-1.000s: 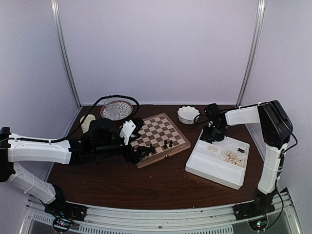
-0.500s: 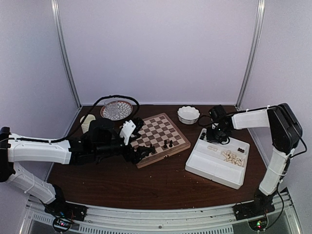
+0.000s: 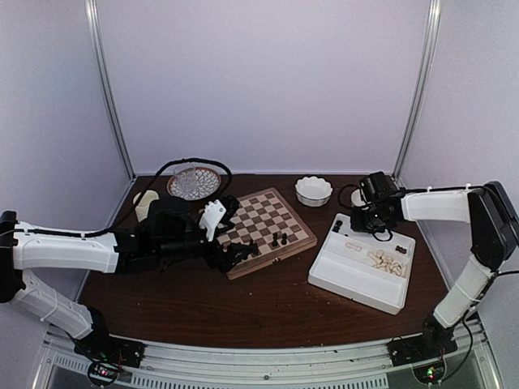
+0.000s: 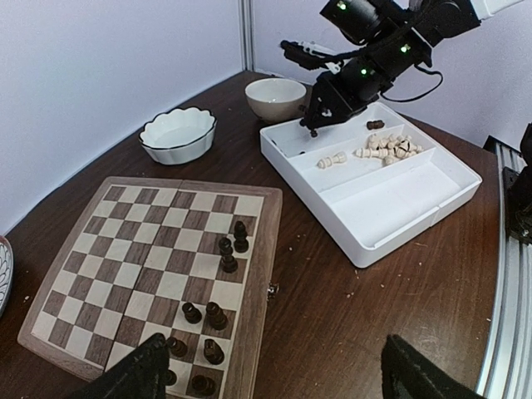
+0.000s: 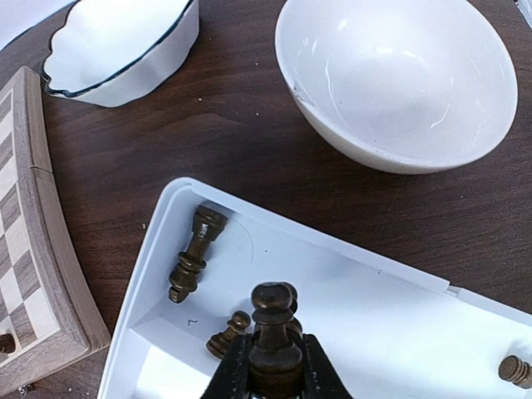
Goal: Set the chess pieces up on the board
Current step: Pick up the chess pile from the storage box, then pass from the right arm to the left
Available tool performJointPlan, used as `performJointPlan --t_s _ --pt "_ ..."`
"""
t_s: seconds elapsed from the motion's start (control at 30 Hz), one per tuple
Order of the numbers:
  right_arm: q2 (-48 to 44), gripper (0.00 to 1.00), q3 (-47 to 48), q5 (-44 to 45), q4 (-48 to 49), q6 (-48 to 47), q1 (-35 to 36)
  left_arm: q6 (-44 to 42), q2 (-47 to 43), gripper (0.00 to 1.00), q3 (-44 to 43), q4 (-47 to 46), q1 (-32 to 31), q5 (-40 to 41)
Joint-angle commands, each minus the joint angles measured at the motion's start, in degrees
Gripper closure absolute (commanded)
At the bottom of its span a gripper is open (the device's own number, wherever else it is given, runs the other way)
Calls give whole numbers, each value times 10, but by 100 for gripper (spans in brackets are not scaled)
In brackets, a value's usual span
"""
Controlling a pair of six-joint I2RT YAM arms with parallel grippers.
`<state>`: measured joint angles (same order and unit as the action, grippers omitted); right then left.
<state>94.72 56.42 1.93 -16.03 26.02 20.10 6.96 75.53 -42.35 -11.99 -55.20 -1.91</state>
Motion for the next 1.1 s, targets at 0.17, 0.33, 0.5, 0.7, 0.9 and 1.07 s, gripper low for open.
performJointPlan --t_s 0.17,0.33,0.5,0.7,0.9,1.07 --pt "-90 91 -70 -66 111 -30 -2 7 0 12 2 -42 -3 -12" --pt "-125 92 -105 -161 174 -10 1 3 4 12 3 -51 -3 -28" --pt "-152 92 -154 -263 293 41 28 4 17 16 11 -89 -8 -27" --pt "-161 93 -179 -307 404 72 109 3 43 22 14 -130 -16 -35" --pt "-174 94 -193 -312 480 83 182 -9 73 27 32 -201 -28 -25" --pt "-183 94 -195 -309 506 83 228 -56 85 27 64 -280 -44 -1"
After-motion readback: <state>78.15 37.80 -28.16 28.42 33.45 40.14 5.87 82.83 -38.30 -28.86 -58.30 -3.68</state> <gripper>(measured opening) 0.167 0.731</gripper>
